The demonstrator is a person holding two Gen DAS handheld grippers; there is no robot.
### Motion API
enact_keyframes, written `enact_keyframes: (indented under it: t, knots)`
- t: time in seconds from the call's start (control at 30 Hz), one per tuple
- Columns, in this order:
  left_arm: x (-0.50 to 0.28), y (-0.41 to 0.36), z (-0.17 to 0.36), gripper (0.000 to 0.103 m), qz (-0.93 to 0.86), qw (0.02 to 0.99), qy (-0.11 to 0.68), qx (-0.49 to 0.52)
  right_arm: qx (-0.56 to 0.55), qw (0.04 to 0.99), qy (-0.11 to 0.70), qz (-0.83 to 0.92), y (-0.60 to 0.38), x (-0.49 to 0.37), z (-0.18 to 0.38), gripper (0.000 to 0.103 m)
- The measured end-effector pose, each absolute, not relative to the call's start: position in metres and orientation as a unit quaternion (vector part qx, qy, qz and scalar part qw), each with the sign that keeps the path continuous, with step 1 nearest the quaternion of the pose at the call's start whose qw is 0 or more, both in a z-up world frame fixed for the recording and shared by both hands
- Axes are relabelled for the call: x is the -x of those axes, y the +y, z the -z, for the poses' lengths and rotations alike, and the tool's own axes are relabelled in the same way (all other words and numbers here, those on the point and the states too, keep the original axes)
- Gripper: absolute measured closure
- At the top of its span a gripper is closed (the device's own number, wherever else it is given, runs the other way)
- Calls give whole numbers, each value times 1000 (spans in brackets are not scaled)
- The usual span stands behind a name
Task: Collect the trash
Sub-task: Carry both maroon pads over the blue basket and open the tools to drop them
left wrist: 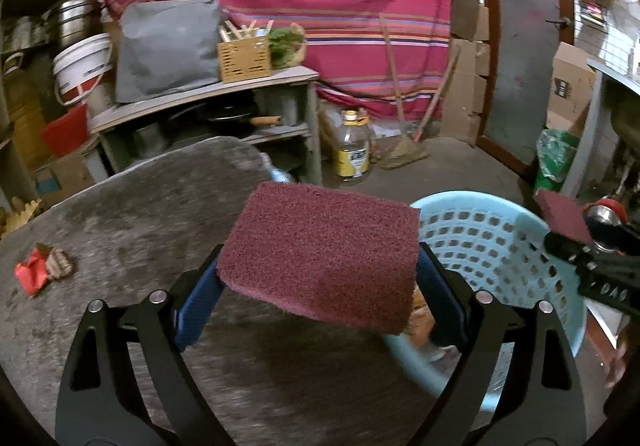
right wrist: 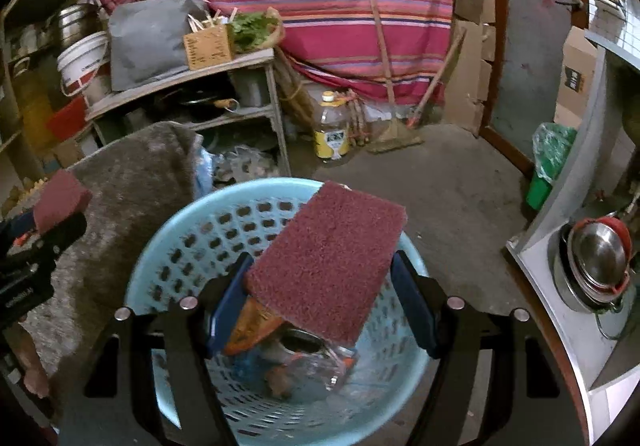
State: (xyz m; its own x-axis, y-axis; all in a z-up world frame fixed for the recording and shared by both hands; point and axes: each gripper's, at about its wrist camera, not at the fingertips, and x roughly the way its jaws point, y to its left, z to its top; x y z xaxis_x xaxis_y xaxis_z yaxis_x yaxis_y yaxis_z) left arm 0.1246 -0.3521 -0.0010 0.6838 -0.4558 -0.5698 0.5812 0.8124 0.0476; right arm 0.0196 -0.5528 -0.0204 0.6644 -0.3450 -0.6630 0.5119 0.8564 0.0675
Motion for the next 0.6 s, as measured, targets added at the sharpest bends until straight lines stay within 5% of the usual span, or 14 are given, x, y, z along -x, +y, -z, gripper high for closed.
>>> enact_keyframes:
  t: [0.43,0.6]
  knots:
    - [-100,-413,2,14,340,891,273,-130,-146,897,334,249,-578,-3,28,33]
    - [-102,-409,-2,6,341,891,272,-124,-151,897,333,248,-578,-5,28,33]
